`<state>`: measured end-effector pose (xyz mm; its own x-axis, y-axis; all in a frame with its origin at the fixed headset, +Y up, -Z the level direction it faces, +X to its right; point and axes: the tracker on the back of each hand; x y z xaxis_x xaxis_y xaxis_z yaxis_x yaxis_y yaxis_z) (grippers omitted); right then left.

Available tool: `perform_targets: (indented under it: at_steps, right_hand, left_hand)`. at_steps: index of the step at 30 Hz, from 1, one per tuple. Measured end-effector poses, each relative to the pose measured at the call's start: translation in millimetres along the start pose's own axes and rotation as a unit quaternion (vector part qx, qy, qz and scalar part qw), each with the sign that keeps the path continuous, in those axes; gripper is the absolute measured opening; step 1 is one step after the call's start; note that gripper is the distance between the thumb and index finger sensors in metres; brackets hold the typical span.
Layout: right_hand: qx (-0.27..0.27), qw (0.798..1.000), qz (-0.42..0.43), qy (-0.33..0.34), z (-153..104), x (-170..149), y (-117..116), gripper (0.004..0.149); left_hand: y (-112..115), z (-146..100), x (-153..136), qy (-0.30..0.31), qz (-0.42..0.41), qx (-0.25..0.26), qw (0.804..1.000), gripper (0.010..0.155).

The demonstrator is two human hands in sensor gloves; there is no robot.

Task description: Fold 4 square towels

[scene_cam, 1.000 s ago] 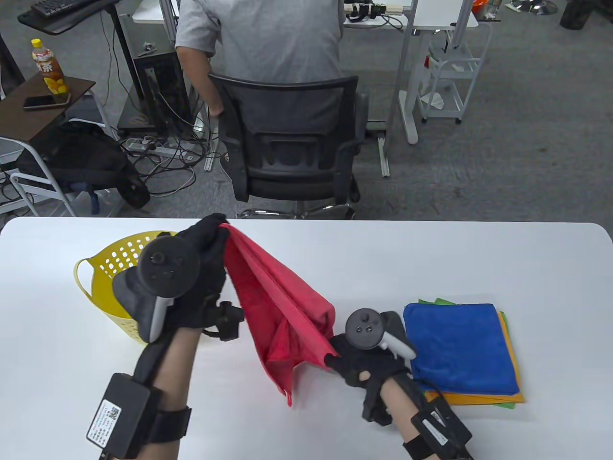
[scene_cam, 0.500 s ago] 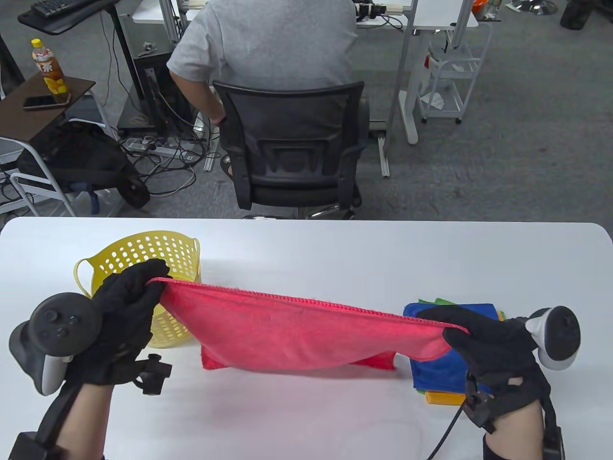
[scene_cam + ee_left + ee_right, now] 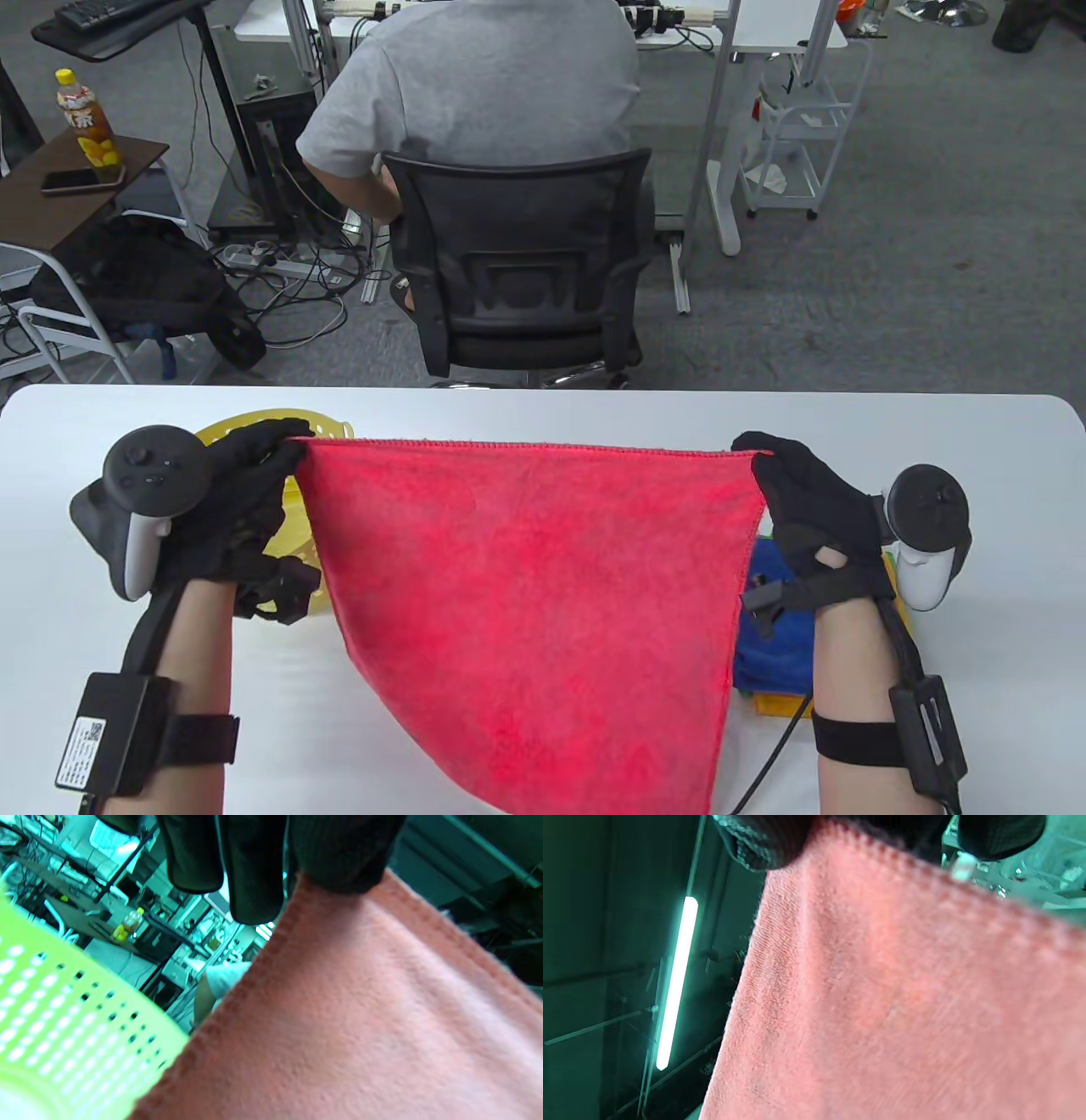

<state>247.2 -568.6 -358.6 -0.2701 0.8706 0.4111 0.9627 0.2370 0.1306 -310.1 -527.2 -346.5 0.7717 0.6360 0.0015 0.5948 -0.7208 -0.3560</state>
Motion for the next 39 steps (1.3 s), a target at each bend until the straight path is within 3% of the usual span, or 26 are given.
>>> perform_targets:
  at_steps: [4,7,10,16,19,22,25,28,30,34,36,39]
  right_hand:
    - [-0.093,0.992,-0.015,0.087,-7,53,17,0.042]
    - [-0.098,0.988,-0.038,0.115,-25,68,26,0.042]
    - [-0.032,0.991,-0.063,0.114,-54,52,29,0.042]
    - [0.121,0.976,-0.16,0.082,-130,-2,24,0.042]
    - [0.196,0.96,-0.189,0.068,-165,-20,20,0.042]
    - [0.301,0.928,-0.218,0.03,-196,-39,14,0.042]
    - [0.358,0.913,-0.195,-0.014,-214,-51,11,0.042]
    - [0.356,0.912,-0.199,-0.035,-214,-59,4,0.042]
    - [0.36,0.904,-0.223,-0.053,-203,-67,-7,0.042]
    - [0.346,0.885,-0.291,-0.109,-157,-93,-47,0.042]
    - [0.331,0.873,-0.338,-0.119,-137,-108,-64,0.042]
    - [0.265,0.867,-0.404,-0.122,-114,-133,-84,0.048]
  left_hand:
    - [-37,0,32,0.062,-0.038,0.062,0.995,0.041]
    - [-58,-15,36,0.116,-0.075,0.072,0.988,0.042]
    - [-60,-48,15,0.144,-0.086,0.034,0.985,0.042]
    - [-34,-136,-39,0.156,-0.069,-0.057,0.984,0.042]
    - [-23,-177,-56,0.152,-0.05,-0.091,0.983,0.042]
    - [-5,-216,-78,0.14,-0.022,-0.17,0.975,0.043]
    - [11,-238,-98,0.12,-0.001,-0.226,0.967,0.043]
    - [27,-241,-113,0.087,0.037,-0.24,0.966,0.044]
    - [42,-229,-122,0.051,0.07,-0.248,0.965,0.044]
    - [76,-188,-137,-0.047,0.094,-0.299,0.948,0.044]
    - [93,-166,-143,-0.074,0.112,-0.292,0.947,0.044]
    - [116,-140,-153,-0.103,0.132,-0.244,0.955,0.044]
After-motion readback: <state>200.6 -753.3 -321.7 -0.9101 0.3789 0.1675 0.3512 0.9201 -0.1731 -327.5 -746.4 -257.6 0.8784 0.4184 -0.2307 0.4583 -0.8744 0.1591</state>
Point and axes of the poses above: the tracker on the back of each hand, its own x axis roughly to the thumb side, its own z axis roughly from the wrist to the fingertips, y = z × x, and after that the axes turned 6 degrees about y, right-handed
